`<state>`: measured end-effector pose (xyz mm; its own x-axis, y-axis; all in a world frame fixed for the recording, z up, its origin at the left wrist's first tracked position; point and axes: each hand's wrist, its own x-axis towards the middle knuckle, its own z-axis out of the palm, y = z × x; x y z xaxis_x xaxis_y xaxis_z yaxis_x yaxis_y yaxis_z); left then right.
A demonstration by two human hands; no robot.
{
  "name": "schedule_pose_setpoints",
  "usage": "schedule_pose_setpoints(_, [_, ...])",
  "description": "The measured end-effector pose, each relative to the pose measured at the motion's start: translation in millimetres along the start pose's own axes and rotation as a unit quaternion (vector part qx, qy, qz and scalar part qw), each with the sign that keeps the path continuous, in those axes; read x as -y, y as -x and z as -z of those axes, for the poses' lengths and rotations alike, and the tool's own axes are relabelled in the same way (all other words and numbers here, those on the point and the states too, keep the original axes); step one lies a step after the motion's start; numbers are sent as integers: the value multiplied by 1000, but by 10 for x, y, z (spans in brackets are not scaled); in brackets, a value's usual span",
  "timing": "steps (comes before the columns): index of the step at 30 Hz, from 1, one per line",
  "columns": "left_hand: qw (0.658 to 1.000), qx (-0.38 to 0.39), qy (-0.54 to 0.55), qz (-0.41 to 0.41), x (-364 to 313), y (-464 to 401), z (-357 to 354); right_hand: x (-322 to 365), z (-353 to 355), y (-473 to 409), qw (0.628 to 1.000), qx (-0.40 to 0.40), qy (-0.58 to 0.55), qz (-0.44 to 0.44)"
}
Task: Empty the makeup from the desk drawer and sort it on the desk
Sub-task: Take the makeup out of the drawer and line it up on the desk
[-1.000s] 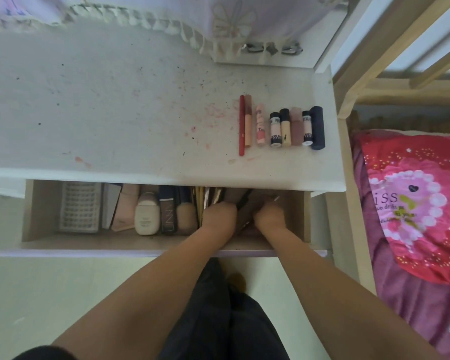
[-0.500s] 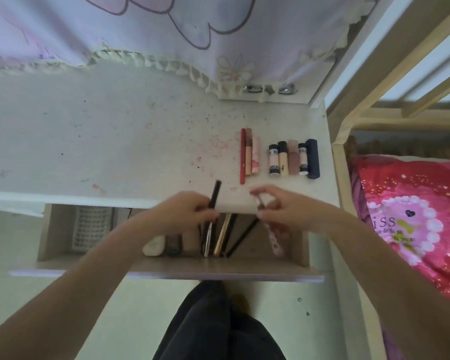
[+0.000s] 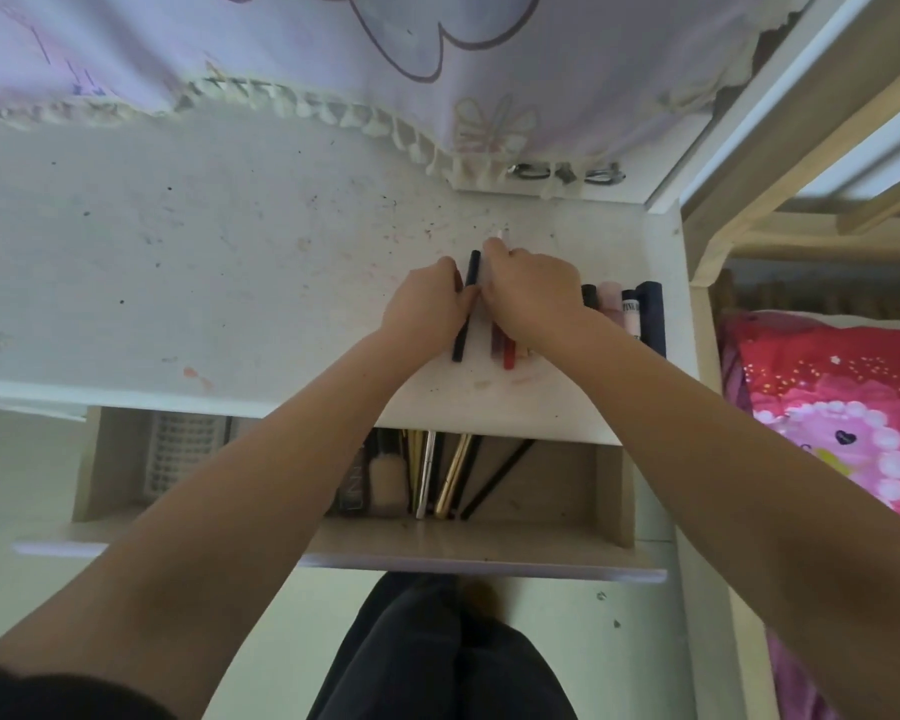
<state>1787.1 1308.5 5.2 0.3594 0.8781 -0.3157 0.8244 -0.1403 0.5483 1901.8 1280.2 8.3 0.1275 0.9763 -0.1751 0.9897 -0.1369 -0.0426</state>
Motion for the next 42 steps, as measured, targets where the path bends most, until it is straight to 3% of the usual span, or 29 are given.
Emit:
schedule_pose_setpoints(3, [999,11,22,-23,-9,127,-42,-95,83,200,999,-13,-31,-6])
schedule_pose_setpoints(6, [995,-7,81,-63,106,554,-99,-113,202,755,988,-45,-146,35])
schedule_pose_setpoints(9, [990,43,105,-84,392,1134,-354,-69,-90,1383,970,77,-215,89])
schedule_pose_setpoints(12, [989,136,22,-56,687,1365,-791,-130,-726,1570,942,238,-231,-40])
schedule_pose_setpoints(14, [984,166,-62,-26,744,1274,-1034,-141,-1051,1516,917,286,-244,-135])
schedule_pose_setpoints(18, [972,139,-189,-25,681,989,-1345,-22,-1447,1334,894,230,-302,-236])
schedule_pose_setpoints(23, [943,124,-308,-32,596,867,-1417,36,-1468,1269,888,216,-293,-281])
schedule_pose_setpoints(25, [948,129,-289,-22,589,883,-1403,8,-1424,1284,849,202,-366,-323])
schedule_pose_setpoints(28, [961,159,-223,-26,562,942,-1315,-2,-1260,1327,689,198,-559,-417])
schedule_pose_setpoints(30, [960,202,-190,-45,520,1012,-1154,-57,-1119,1403,636,222,-610,-417])
schedule_pose_setpoints(32, [954,238,-169,-71,479,1113,-901,-132,-935,1523,644,269,-608,-380])
schedule_pose_setpoints(35, [947,274,-128,-109,460,1289,-485,-271,-598,1749,697,387,-545,-259])
schedule_pose_setpoints(38, [953,286,-41,-90,450,1373,-25,-340,-124,1817,703,490,-503,-114])
schedule_pose_setpoints(40, [966,250,45,-54,448,1293,226,-319,215,1706,732,489,-472,-45])
schedule_pose_setpoints(42, [981,173,82,-40,440,1103,369,-241,454,1475,782,415,-465,-18])
